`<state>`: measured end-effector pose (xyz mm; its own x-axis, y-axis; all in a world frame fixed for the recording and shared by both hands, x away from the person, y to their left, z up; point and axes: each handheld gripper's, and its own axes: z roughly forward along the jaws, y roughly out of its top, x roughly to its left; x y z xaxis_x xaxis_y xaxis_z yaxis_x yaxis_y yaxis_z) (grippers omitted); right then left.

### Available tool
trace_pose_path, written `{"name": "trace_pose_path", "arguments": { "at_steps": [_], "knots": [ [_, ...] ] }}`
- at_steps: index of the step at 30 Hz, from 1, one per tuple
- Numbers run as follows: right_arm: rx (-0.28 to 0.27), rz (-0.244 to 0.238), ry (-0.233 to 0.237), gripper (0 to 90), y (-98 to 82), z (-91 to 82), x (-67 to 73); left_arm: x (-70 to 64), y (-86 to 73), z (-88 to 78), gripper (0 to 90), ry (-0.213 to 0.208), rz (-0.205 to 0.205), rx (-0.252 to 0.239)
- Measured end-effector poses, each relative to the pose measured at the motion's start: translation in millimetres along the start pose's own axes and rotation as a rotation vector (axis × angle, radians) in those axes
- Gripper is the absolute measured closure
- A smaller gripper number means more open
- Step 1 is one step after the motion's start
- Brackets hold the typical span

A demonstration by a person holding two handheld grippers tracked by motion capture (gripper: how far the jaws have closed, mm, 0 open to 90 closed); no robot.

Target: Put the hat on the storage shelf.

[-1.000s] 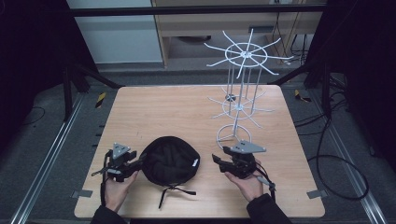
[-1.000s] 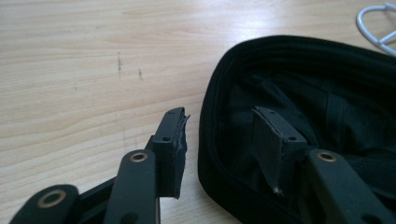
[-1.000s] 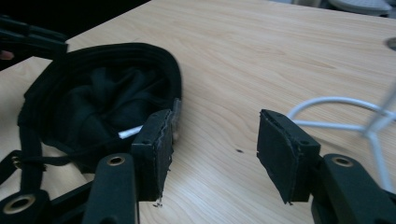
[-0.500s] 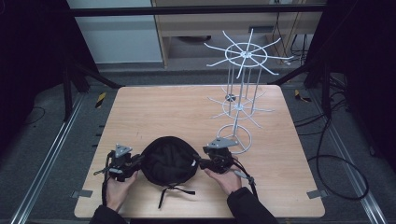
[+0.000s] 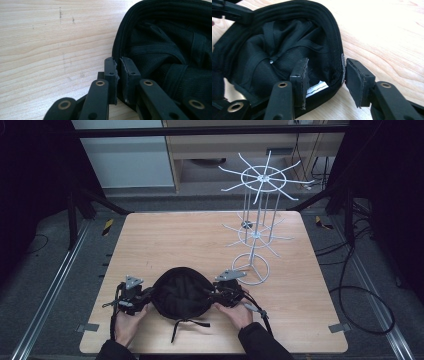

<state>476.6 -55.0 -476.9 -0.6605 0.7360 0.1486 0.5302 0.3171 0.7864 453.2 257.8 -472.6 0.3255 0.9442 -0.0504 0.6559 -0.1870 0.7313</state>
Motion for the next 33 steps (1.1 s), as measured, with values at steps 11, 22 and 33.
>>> {"name": "trace_pose_path", "arguments": {
  "at_steps": [11,22,33],
  "knots": [
    [0.053,0.032,-0.024,60.7,-3.2,6.6,-5.5,-3.8,-0.9,1.3,84.2,-0.021,0.014,0.003],
    [0.103,0.038,-0.070,79.9,-1.3,11.9,-15.2,-6.4,-1.0,0.8,84.5,-0.044,0.022,-0.007],
    [-0.083,-0.048,-0.054,83.0,18.7,-20.1,0.2,-4.1,1.3,-0.5,84.5,-0.054,-0.001,-0.041]
  ]
}}
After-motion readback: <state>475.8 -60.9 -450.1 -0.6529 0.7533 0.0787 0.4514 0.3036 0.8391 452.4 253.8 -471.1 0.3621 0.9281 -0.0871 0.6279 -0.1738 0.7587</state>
